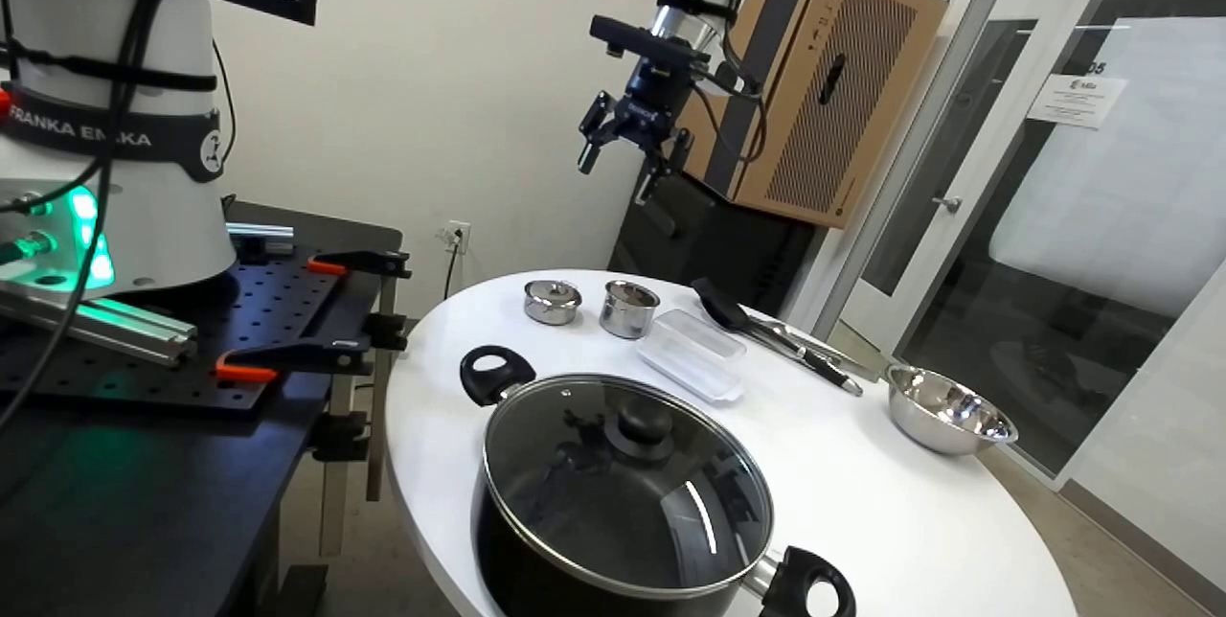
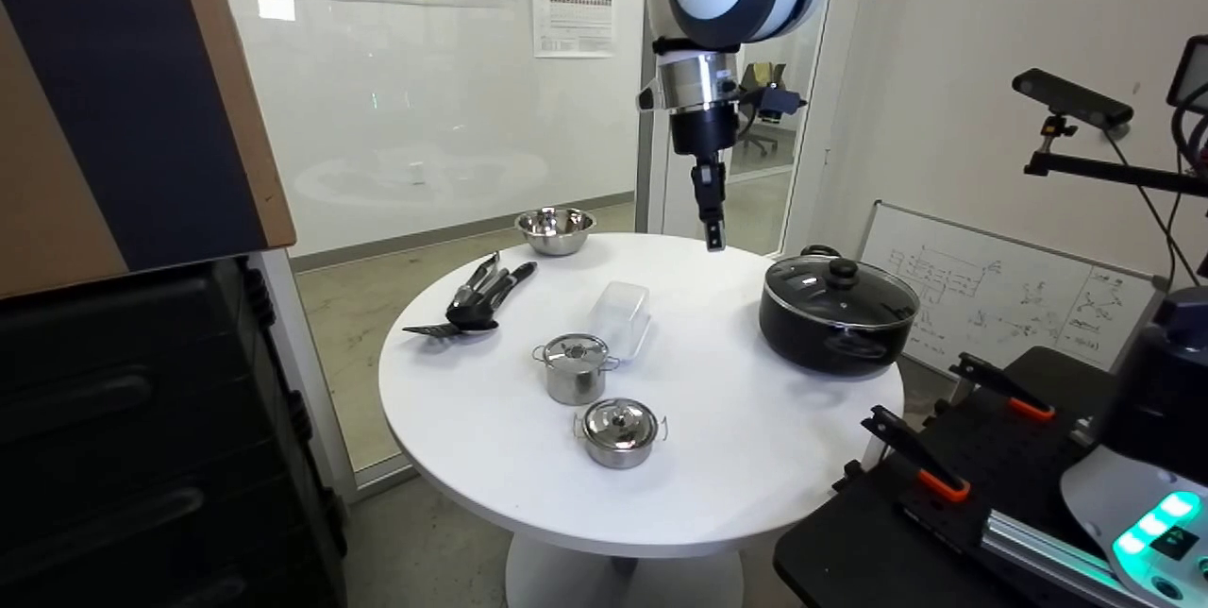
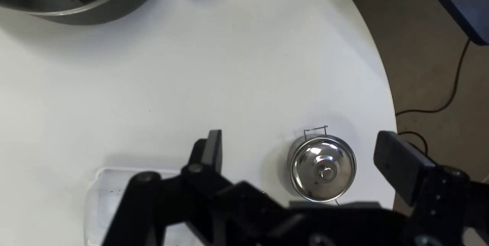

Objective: Take the silver lid from the silver pot farthest away from you and put it on the table

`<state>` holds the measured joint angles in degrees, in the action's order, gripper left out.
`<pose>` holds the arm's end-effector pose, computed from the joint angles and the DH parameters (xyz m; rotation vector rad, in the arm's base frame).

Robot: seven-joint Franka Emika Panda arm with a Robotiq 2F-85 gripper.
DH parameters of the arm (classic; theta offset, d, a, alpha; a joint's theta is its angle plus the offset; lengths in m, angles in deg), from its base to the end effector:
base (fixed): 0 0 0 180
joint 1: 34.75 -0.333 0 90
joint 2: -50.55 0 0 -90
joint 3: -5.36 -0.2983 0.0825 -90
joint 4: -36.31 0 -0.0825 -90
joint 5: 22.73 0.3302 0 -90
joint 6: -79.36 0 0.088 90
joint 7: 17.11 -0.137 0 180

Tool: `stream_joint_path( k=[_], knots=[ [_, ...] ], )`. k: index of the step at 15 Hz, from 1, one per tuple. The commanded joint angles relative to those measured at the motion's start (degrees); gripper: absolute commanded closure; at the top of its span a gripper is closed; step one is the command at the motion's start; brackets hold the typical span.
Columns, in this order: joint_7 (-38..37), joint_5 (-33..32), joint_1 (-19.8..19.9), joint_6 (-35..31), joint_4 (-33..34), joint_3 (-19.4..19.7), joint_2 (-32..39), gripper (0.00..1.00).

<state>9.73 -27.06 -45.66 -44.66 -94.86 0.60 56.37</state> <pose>0.4375 0.1179 0.2832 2.8548 1.1933 -0.3565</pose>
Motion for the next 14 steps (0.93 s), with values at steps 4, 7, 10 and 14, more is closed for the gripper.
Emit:
stream_joint_path(
  k=[4,7,10,14],
  knots=[
    [0.20,-0.26,2.11,1.64,3.38,-1.72,2.84,0.00],
    [0.96,0.59,2.67,-5.12,0.91,-1.99,2.39,0.00],
    [4.05,1.96,2.70,-18.15,-0.89,-3.85,4.05,0.00],
    [12.80,6.20,3.07,-23.19,0.65,-8.70,9.02,0.00]
  ],
)
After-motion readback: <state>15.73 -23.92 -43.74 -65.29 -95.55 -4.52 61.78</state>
